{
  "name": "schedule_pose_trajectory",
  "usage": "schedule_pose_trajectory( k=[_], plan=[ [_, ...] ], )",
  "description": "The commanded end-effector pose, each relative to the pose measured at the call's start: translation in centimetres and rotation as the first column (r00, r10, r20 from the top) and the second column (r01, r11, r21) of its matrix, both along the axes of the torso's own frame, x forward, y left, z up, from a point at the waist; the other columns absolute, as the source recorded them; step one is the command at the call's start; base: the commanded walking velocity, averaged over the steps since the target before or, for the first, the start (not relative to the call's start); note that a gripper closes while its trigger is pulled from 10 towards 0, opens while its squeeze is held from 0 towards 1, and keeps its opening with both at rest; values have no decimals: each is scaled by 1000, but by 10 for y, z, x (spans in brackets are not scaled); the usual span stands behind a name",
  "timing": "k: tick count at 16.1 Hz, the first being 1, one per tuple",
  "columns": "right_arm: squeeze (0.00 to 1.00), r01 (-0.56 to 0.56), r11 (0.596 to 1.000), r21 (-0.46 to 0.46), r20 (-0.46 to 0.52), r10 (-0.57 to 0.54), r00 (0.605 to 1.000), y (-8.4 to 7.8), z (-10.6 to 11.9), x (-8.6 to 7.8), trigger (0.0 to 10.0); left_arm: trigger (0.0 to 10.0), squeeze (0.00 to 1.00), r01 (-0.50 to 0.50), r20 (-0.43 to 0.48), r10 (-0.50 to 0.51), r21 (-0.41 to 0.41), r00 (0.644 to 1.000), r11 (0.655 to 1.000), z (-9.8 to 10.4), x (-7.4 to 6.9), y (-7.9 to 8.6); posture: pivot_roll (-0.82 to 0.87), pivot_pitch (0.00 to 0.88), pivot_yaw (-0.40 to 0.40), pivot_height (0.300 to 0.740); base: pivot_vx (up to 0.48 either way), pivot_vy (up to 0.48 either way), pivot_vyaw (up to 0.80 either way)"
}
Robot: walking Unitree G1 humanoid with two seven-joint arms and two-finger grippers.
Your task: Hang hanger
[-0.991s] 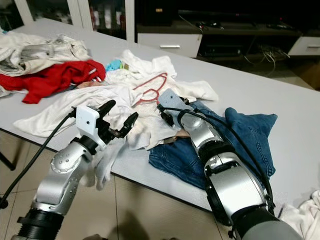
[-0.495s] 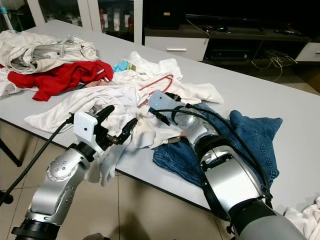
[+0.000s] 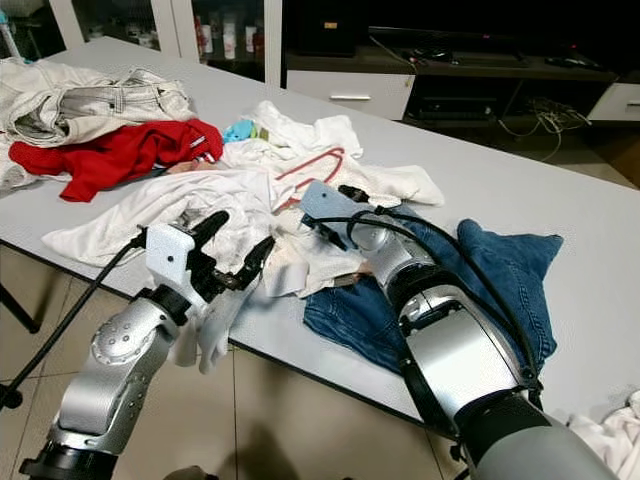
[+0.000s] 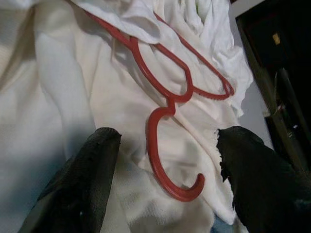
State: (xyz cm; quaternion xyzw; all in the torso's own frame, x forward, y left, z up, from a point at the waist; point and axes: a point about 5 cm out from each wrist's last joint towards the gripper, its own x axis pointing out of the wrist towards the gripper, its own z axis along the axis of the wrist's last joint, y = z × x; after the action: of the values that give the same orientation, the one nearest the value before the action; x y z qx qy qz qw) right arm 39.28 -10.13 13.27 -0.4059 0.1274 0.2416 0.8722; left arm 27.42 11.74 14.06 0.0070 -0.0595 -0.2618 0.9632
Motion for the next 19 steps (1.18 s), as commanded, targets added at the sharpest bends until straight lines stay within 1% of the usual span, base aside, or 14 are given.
schedule_pose_trajectory(
  k=[1,2,5,7,8,9,10,11,13,14,17,18,19],
  plan=[
    [0,35,999,28,-29,-35,999,-4,1,1,10000,10000,0,12,-6,-12,10,1000,1000,1,-3,-4,128,0,-98,740,0,0,0],
    [0,26,999,27,-49,-24,998,-2,-3,-1,9059,10000,0,16,-10,-16,12,1000,1000,1,-5,-4,136,0,-94,740,0,0,0],
    [0,26,999,20,-40,-25,999,1,-1,0,7333,10000,0,15,-23,-15,21,1000,1000,1,-11,-1,151,0,-89,740,0,0,0],
    [0,39,999,38,-25,-38,999,2,2,2,7255,10000,0,13,-32,-12,25,999,1000,1,-16,0,166,0,-87,740,0,0,0],
    [0,43,998,51,-22,-42,999,2,4,2,4863,10000,0,10,-40,-9,29,999,1000,0,-19,2,172,0,-86,740,0,0,0],
    [0,42,997,57,-26,-41,999,3,4,2,3569,10000,0,7,-46,-6,32,999,999,0,-22,3,180,0,-86,740,0,0,0],
    [0,49,996,75,-41,-46,998,3,3,2,0,10000,0,5,-52,-3,33,999,999,1,-25,4,183,0,-85,740,0,0,0],
    [0,54,995,83,-47,-50,998,2,3,2,0,10000,0,8,-58,-6,39,998,999,1,-28,4,187,0,-85,740,0,0,0],
    [0,77,989,130,-66,-69,995,1,3,2,0,10000,0,60,-51,-55,90,997,994,3,-32,8,194,0,-88,740,0,0,0],
    [0,83,986,143,-72,-74,995,0,3,2,0,10000,0,106,-29,-103,150,994,983,6,-34,14,197,0,-89,740,0,0,0],
    [0,85,988,131,-74,-75,994,-2,3,2,0,10000,0,132,-3,-134,223,991,966,13,-32,28,202,0,-91,740,0,0,0],
    [0,89,989,120,-67,-81,994,-3,3,3,471,10000,0,128,7,-134,256,991,958,16,-30,33,205,0,-91,740,0,0,0],
    [0,92,989,114,-61,-85,994,-4,4,3,3608,10000,0,122,13,-130,265,991,957,19,-29,36,206,0,-91,740,0,0,0]
  ],
)
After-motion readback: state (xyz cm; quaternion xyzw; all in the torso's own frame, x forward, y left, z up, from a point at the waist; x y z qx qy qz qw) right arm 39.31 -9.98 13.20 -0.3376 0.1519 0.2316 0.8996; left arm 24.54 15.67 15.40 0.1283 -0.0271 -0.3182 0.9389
